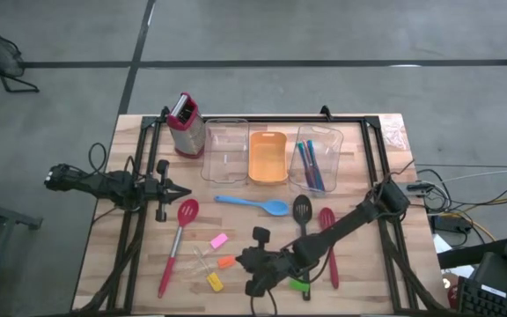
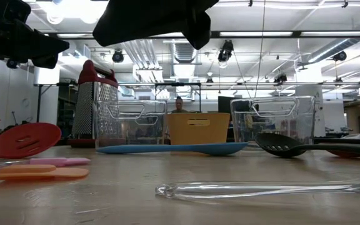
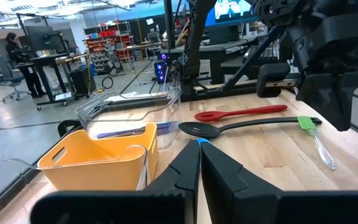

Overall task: Pick & Place Kitchen Items
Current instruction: Put the green spatula into the yellow bin

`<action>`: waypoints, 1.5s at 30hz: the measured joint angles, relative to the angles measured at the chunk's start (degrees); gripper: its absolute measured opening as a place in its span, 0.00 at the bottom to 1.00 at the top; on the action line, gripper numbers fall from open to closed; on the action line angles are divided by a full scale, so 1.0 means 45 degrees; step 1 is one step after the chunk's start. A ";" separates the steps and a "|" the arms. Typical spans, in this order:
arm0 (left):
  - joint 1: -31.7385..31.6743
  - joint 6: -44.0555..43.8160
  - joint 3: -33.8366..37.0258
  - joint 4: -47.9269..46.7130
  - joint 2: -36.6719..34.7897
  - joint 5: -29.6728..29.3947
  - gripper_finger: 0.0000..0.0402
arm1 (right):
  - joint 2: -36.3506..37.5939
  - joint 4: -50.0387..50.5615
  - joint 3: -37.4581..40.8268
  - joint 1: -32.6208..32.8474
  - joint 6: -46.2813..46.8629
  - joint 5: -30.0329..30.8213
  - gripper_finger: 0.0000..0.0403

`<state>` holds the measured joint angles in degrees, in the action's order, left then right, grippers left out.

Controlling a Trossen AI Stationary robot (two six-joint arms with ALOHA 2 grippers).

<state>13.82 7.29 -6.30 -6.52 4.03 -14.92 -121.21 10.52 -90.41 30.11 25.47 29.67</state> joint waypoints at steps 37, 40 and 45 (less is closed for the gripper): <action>0.0002 0.0002 0.0000 -0.0003 0.0000 -0.0003 0.05 | 0.0046 0.4903 -0.0073 0.0714 0.4085 -0.3427 0.27; 0.0005 0.0000 0.0000 -0.0004 0.0000 -0.0001 0.05 | 0.0190 0.4974 -0.0073 0.0733 0.4148 -0.3635 0.32; 0.0001 0.0000 0.0000 -0.0001 0.0000 -0.0004 0.05 | 0.1017 0.4944 -0.0077 0.0709 0.3910 -0.3549 0.38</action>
<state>13.83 7.29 -6.31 -6.53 4.03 -14.94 -116.63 32.76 -90.76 33.30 43.07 13.70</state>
